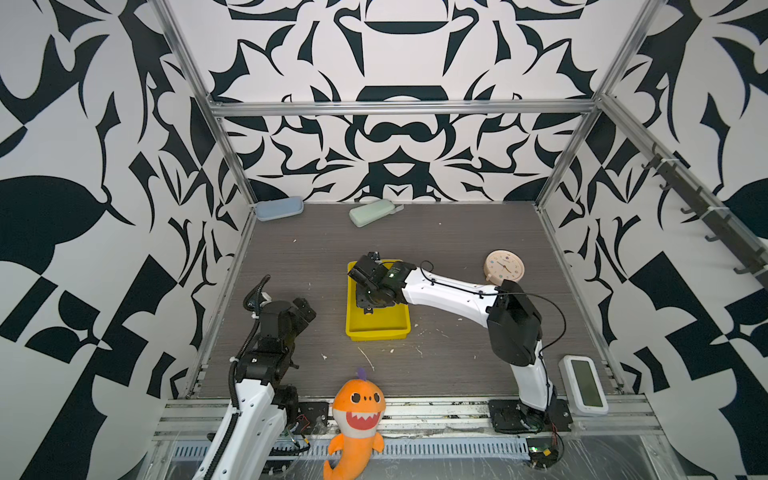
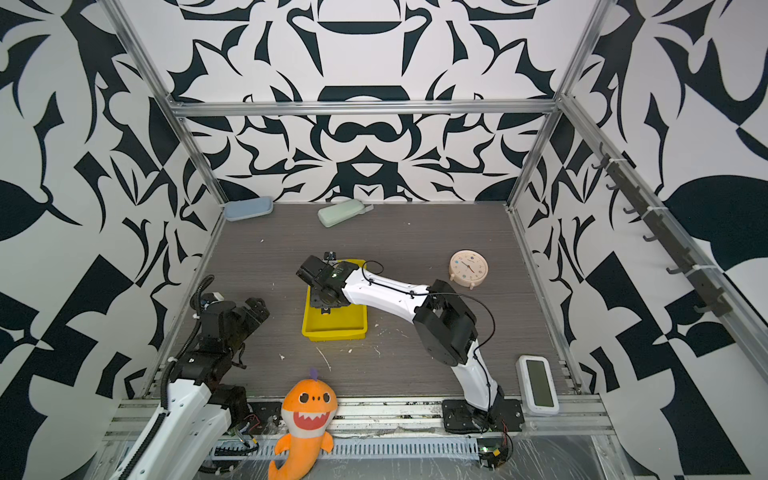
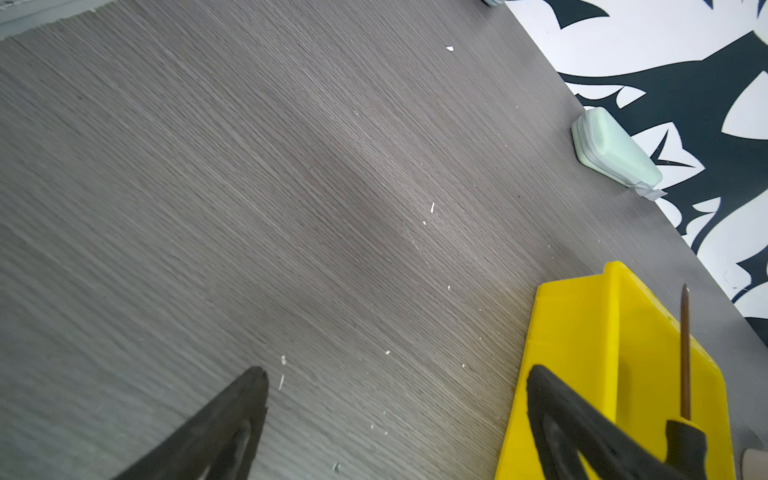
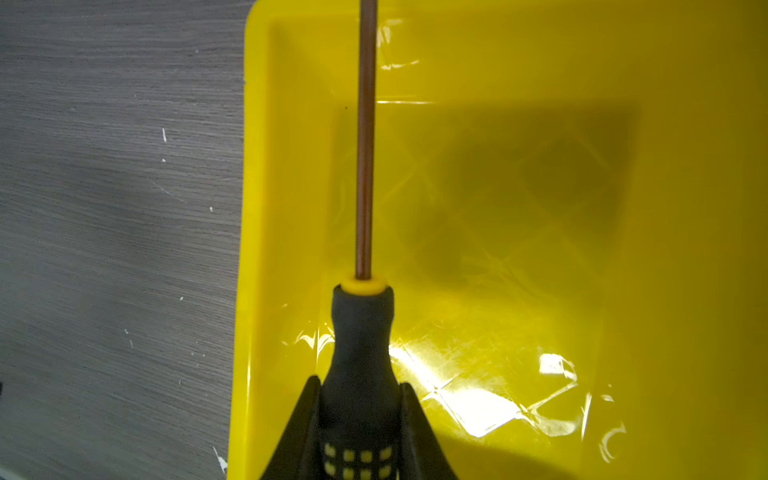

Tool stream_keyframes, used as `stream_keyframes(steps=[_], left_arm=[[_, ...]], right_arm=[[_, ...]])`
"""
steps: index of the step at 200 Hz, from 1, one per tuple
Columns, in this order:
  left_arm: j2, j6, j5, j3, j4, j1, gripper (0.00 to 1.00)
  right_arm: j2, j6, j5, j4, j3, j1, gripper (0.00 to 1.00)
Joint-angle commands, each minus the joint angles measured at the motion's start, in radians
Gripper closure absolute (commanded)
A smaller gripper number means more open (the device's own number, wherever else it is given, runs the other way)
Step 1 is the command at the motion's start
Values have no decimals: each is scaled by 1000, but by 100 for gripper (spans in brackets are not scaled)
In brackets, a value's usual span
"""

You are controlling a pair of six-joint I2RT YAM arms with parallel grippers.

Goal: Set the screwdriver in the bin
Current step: 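Lift the screwdriver with the right gripper and carry it over the yellow bin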

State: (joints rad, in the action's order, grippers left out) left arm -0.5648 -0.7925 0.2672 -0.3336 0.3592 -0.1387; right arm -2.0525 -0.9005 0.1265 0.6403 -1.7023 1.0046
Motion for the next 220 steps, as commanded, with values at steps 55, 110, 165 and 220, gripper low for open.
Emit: stream_keyframes(steps=[55,110,165,220], left_arm=[[8,-7,0,16,4,-1,0],[8,-8,3,16,4,-1,0],[23,-13,10,19,13,-1,0],[22,-14,13,18,12,-1,0]], right_arm=[[-1,-33,15,-14,2,-4,95],[-36,-51,-1,-42,37,-4,95],[-78,-49,-11,-47,26,-4,94],[-74,-50,-5,-38,25,-4,85]])
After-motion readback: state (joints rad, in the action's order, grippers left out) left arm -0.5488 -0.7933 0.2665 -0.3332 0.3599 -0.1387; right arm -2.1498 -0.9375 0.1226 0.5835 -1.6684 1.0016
